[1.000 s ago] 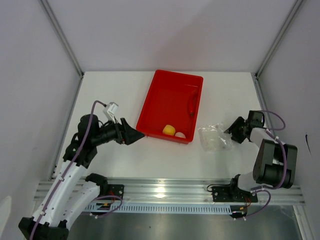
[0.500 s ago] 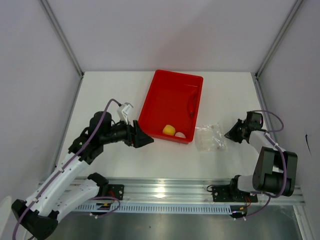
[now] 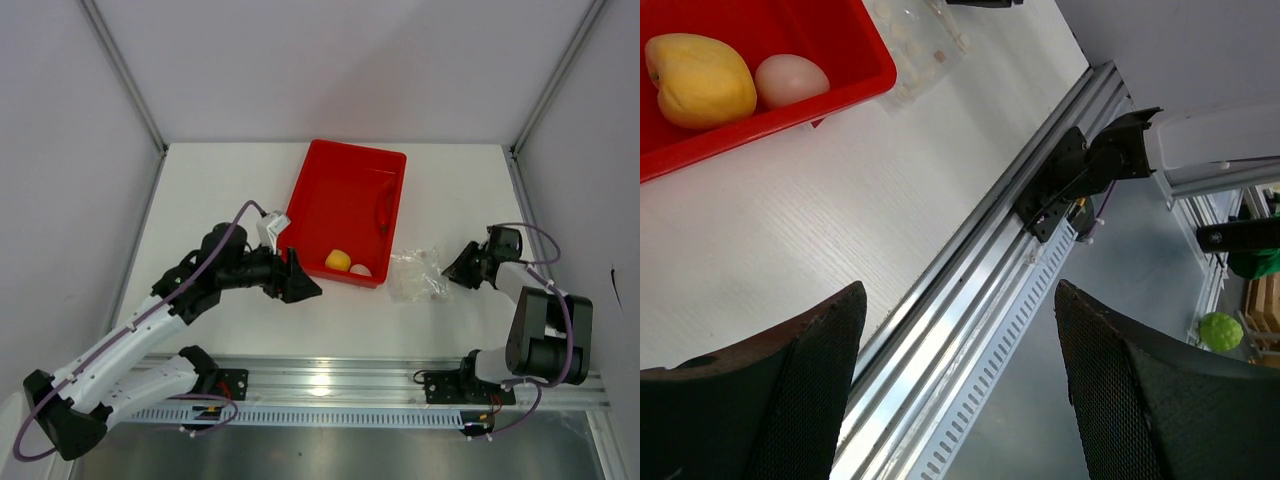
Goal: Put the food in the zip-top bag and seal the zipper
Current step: Pick up the zipper food storage bag at the center of the board.
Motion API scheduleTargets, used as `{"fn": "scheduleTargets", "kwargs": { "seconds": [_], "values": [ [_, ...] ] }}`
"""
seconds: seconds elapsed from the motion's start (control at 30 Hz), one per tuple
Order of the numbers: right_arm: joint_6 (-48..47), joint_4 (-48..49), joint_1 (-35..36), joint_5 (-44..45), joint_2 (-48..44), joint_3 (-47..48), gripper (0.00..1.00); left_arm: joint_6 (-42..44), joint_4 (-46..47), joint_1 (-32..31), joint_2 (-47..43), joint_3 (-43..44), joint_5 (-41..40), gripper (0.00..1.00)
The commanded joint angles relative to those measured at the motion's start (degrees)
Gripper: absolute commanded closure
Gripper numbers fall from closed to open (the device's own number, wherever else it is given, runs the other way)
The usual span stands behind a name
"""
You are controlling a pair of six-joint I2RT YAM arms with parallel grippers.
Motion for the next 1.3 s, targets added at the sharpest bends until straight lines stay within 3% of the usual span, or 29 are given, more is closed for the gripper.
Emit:
{"fn": "scheduleTargets", "kwargs": {
  "seconds": [0.0, 0.17, 0.2, 0.3, 0.47, 0.7, 1.0, 1.27],
  "values": [
    [-1.75, 3.52, 0.04, -3.48, 1.77, -0.20, 0.72, -0.79, 1.15, -1.03, 0.60, 2.38, -0.97, 0.21],
    [-2.19, 4.85, 1.88, -6.57, 2.13, -0.90, 0.79, -0.70, 1.85, -2.09, 1.48, 2.55, -1.23, 0.23],
    [-2.19, 4.58, 2.23, -6.40, 1.95, -0.90, 0.88, -0.78, 1.94, -2.44, 2.00, 2.46, -1.23, 0.24],
    [-2.10, 2.65, 2.76, -4.55, -0.33, -0.55, 1.00, -0.96, 2.29, -3.66, 2.88, 2.64, -1.67, 0.26],
    [-2.45, -4.19, 3.20, -1.04, -9.45, 0.76, 1.00, -1.66, 3.43, -6.30, 5.17, 4.13, -2.64, 0.31],
    [-3.33, -13.17, 10.40, 2.92, -21.85, 5.68, 1.00, -2.98, 2.03, -10.43, 14.39, 13.61, -5.01, 0.44],
    [-5.35, -13.97, 29.55, 6.17, -26.35, 8.06, 1.00, -3.07, -5.97, -10.61, 28.71, 31.80, -10.72, 0.50],
    [-6.85, -12.65, 42.82, 14.08, -26.70, 8.85, 1.00, -4.83, -3.16, -11.23, 34.44, 33.05, -11.51, 0.49]
  ]
}}
